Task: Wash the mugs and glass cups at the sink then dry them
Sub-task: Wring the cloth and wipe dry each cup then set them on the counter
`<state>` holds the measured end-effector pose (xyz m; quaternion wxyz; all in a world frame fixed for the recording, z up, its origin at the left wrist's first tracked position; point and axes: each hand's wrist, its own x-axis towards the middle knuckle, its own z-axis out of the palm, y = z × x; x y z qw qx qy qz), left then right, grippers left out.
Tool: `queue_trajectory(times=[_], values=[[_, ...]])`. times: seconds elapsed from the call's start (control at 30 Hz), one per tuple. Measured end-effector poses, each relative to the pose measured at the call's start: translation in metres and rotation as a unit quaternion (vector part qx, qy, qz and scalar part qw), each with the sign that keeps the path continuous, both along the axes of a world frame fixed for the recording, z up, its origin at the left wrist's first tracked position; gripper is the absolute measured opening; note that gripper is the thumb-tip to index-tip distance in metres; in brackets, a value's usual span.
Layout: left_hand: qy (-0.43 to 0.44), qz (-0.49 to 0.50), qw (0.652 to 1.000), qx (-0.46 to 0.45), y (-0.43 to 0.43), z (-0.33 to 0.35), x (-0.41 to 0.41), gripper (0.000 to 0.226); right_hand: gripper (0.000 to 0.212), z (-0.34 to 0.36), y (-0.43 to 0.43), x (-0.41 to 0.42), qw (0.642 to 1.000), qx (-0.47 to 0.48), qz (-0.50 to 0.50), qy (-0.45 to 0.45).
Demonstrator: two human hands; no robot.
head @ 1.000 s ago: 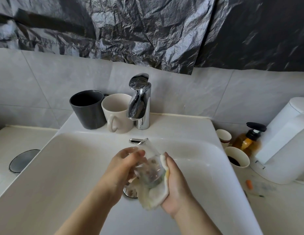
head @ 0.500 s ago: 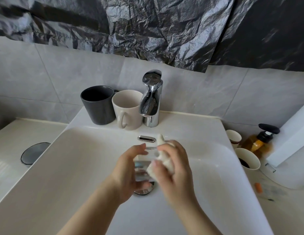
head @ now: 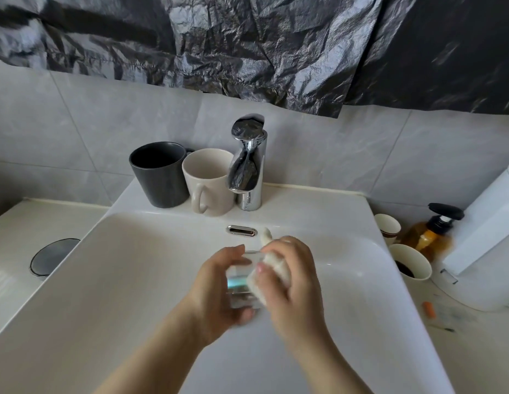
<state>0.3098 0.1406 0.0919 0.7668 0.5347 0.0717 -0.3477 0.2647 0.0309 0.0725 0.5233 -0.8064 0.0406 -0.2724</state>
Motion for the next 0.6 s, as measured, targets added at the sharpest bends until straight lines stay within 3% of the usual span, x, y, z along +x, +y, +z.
queue_trajectory(times=[0.03, 0.07, 0.1, 0.17, 0.2, 0.23, 0.27, 0.3, 0.33, 0.37, 0.4, 0.47, 0.5, 0.53, 0.6], values=[[-0.1, 0.022, 0.994, 0.039, 0.0, -0.001, 0.001, 0.031, 0.022, 0.002, 0.001, 0.002, 0.989, 0.14, -0.007, 0.04], [-0.221, 0.039, 0.971, 0.085, 0.0, -0.002, 0.001, 0.03, 0.023, 0.001, -0.001, 0.005, 0.947, 0.305, 0.011, 0.095], [-0.337, 0.027, 0.932, 0.129, 0.002, -0.003, 0.0, 0.032, 0.027, -0.004, -0.005, 0.006, 0.876, 0.445, 0.055, 0.177], [-0.434, -0.01, 0.883, 0.175, 0.001, -0.004, -0.004, 0.036, 0.044, -0.007, -0.011, 0.006, 0.767, 0.567, 0.12, 0.276], [-0.416, -0.014, 0.893, 0.17, 0.0, -0.003, -0.006, 0.035, 0.045, -0.008, -0.012, 0.006, 0.768, 0.566, 0.109, 0.279], [-0.364, -0.003, 0.92, 0.147, -0.003, -0.004, -0.008, 0.032, 0.039, -0.011, -0.013, 0.006, 0.803, 0.534, 0.081, 0.251], [-0.279, 0.016, 0.953, 0.117, -0.006, -0.003, -0.008, 0.027, 0.03, -0.009, -0.012, 0.006, 0.871, 0.455, 0.039, 0.184], [-0.161, 0.023, 0.983, 0.084, -0.007, -0.004, -0.007, 0.023, 0.022, -0.003, -0.008, 0.004, 0.944, 0.318, -0.003, 0.092], [-0.043, 0.013, 0.998, 0.045, -0.006, -0.003, -0.006, 0.023, 0.019, 0.002, -0.006, 0.002, 0.988, 0.152, -0.003, 0.013], [0.033, -0.002, 0.999, 0.006, -0.003, -0.002, -0.006, 0.026, 0.019, -0.002, -0.003, 0.001, 1.0, 0.002, 0.007, -0.026], [0.066, -0.013, 0.998, -0.007, 0.0, -0.003, -0.004, 0.028, 0.02, -0.004, 0.0, 0.0, 0.996, -0.08, 0.014, -0.025], [0.011, -0.015, 0.999, 0.034, 0.003, -0.004, 0.0, 0.026, 0.024, -0.011, -0.001, 0.002, 0.998, 0.024, 0.001, 0.056], [-0.066, -0.005, 0.996, 0.064, 0.002, -0.004, 0.002, 0.028, 0.029, -0.01, -0.001, 0.004, 0.982, 0.15, -0.012, 0.117], [-0.158, -0.008, 0.982, 0.1, 0.002, -0.002, 0.002, 0.032, 0.035, -0.012, -0.003, 0.006, 0.938, 0.301, 0.001, 0.172], [-0.309, -0.05, 0.935, 0.167, 0.003, 0.0, 0.0, 0.039, 0.041, -0.006, -0.01, 0.007, 0.793, 0.539, 0.063, 0.277]])
